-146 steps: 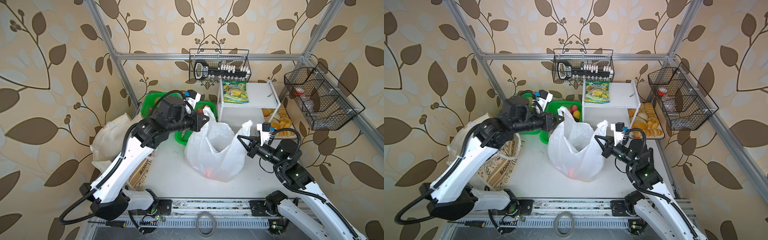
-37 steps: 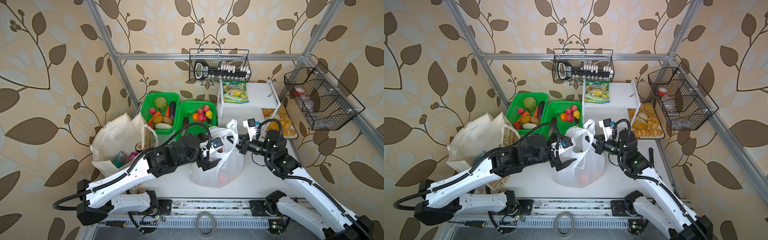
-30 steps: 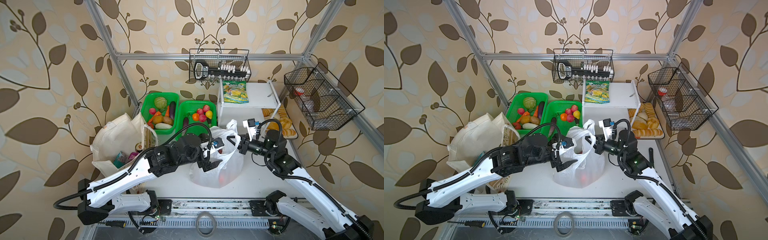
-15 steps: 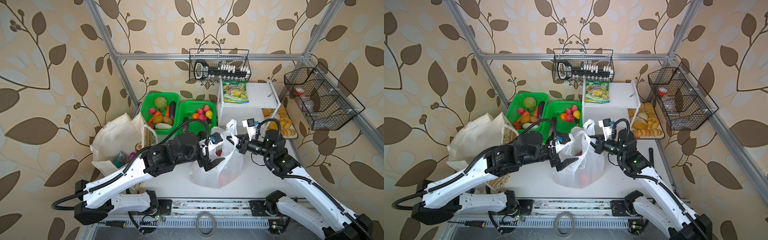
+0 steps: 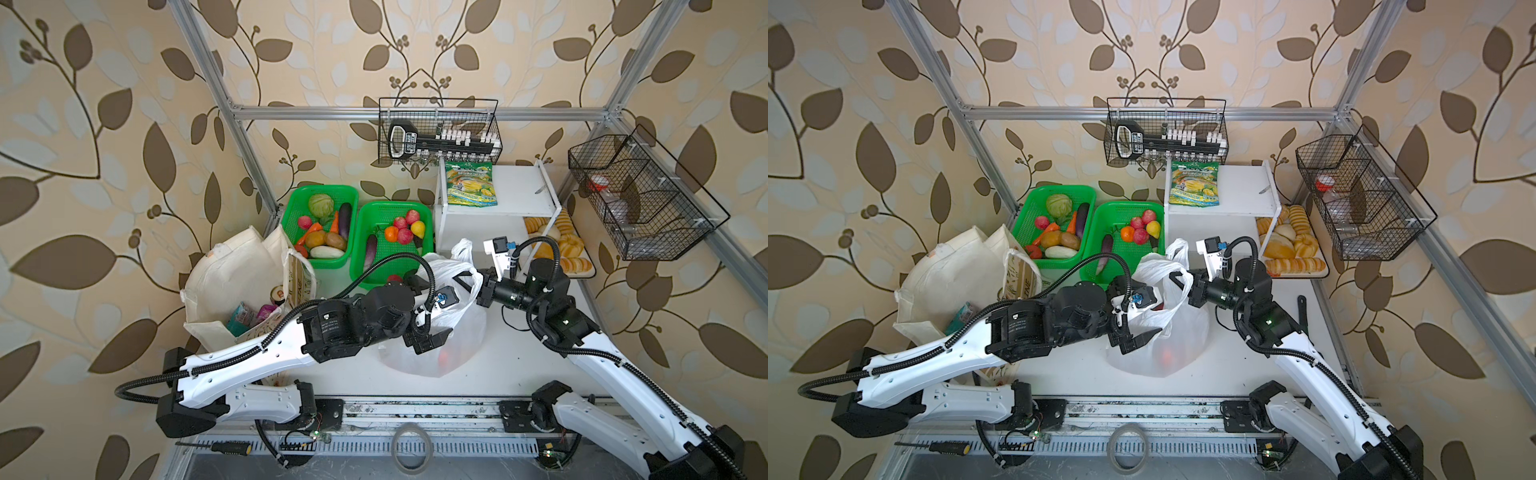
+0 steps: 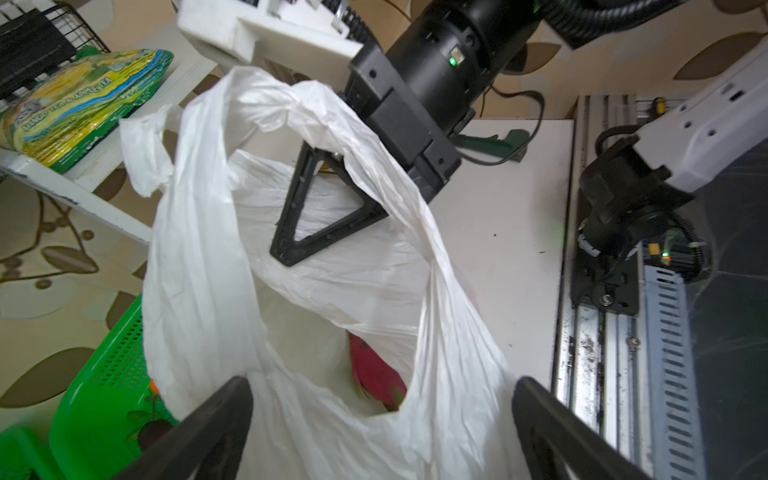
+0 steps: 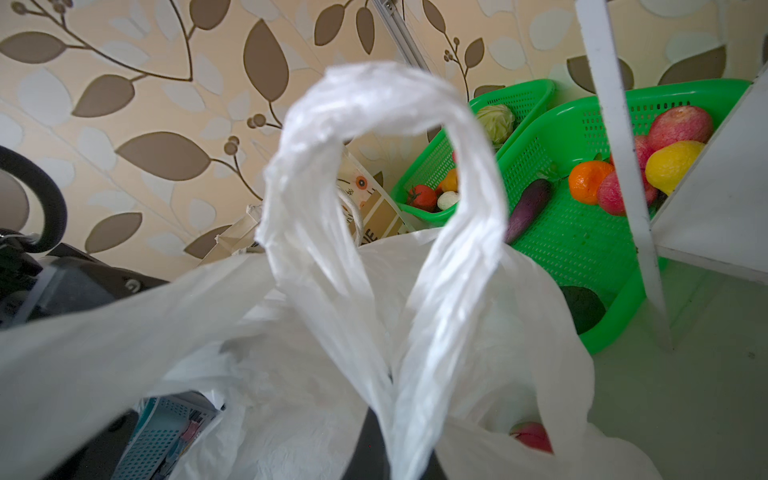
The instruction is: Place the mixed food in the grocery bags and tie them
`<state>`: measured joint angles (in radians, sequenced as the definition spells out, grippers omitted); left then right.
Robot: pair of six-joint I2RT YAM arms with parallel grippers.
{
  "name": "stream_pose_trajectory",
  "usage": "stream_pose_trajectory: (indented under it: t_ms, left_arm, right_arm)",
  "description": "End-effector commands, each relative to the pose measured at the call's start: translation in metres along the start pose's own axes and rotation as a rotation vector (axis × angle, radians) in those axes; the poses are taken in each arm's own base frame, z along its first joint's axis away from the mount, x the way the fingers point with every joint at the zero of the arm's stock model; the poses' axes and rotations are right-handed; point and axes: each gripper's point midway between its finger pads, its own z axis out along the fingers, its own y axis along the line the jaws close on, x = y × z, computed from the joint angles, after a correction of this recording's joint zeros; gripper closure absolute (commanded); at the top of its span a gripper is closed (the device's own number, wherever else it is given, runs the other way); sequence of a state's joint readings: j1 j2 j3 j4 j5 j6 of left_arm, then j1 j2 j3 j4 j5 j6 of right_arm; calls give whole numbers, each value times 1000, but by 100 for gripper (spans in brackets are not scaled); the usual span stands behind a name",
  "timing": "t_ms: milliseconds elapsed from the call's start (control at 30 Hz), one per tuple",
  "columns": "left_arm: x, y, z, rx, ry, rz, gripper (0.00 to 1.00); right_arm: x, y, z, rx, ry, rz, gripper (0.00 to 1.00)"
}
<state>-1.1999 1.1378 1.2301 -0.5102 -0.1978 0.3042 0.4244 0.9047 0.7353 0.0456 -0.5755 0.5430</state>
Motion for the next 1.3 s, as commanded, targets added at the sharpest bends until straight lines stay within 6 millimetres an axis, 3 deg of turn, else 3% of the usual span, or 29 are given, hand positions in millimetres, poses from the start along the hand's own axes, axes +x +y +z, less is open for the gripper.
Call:
stream_pose_trajectory:
  t_ms: [0, 233, 467, 767, 800, 867, 933, 1133, 1267]
  left_arm:
    - [-5, 17, 5, -128, -5, 30, 1]
    - [-15, 33, -2, -240, -75, -2, 1]
    - [-6, 26, 5, -208, -21, 34, 4]
    - [-7, 31, 0, -232, -38, 14, 51]
    - [-7, 31, -1, -230, -40, 11, 59]
    - [-8, 30, -3, -223, -48, 5, 85]
    - [-9, 29, -5, -214, -56, -3, 100]
    - [-23, 17, -19, -118, -122, -30, 100]
    - [-33, -11, -28, 85, -151, -47, 100]
  right_arm:
    - [-16, 12, -2, -20, -34, -22, 100]
    - [-12, 19, 0, -51, -15, -35, 100]
    - [-8, 37, 3, -122, 8, -64, 100]
    - [-8, 44, -1, -142, 5, -76, 100]
    - [-7, 44, -1, -143, 8, -75, 100]
    - [-7, 43, -1, -138, 8, -75, 100]
    - [-6, 40, 0, -123, 9, -71, 100]
    - [-7, 33, 2, -91, 2, -62, 100]
    - [-11, 28, 5, -69, -14, -59, 100]
